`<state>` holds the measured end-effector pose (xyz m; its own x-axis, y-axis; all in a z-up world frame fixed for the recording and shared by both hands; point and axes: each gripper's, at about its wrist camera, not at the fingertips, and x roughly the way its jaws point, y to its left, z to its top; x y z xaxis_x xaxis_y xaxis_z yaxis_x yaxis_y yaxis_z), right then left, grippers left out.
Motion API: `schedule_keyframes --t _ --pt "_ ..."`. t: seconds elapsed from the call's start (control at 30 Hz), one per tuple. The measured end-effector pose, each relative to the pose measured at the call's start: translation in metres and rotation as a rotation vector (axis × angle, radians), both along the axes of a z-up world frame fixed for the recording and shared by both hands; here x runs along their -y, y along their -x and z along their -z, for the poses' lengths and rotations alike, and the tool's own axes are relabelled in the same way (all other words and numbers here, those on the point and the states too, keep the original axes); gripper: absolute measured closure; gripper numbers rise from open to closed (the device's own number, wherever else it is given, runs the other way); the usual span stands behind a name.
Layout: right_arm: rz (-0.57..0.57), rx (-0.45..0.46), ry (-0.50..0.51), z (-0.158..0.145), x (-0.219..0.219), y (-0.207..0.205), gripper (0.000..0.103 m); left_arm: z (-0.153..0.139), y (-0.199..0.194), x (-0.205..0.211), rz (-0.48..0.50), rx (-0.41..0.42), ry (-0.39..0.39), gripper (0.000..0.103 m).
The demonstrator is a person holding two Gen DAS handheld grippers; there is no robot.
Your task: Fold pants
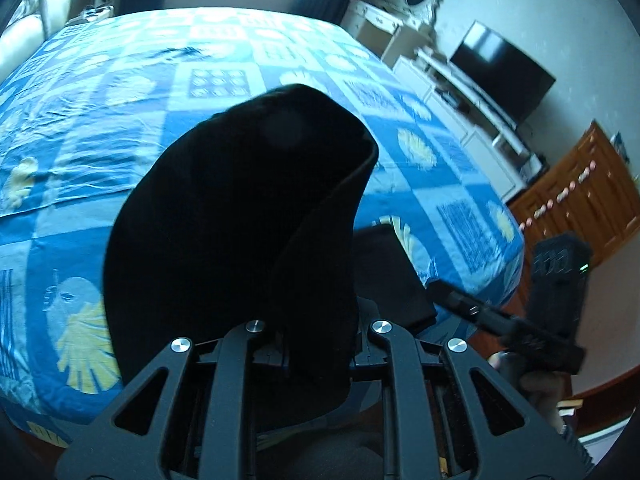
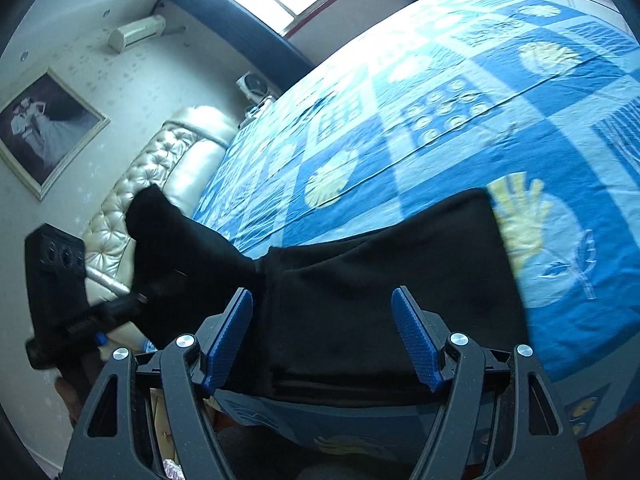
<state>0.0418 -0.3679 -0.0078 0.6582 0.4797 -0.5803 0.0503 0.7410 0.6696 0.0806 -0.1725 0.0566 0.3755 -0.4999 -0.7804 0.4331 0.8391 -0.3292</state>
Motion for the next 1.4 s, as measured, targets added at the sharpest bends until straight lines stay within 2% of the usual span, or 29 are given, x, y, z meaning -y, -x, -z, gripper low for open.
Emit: schedule_keyframes --t 0.27,0.43,0.93,1.4 --pt "0.062 -0.014 -0.037 0.011 0.036 0.012 0.031 0.043 0.009 0.064 0.027 0.008 -0.159 0.086" --pt "0.084 -0.019 -0.061 0.019 0.05 0.018 0.031 0.065 0.011 0.082 0.017 0.024 -0.249 0.086" --pt "0.12 -0.051 -0.131 0.045 0.069 0.024 0.031 0.099 0.025 0.115 0.012 0.103 -0.431 0.086" --pt "0.137 -0.077 -0.132 0.053 0.077 0.027 0.031 0.113 0.044 0.137 0.033 0.247 -0.584 0.085"
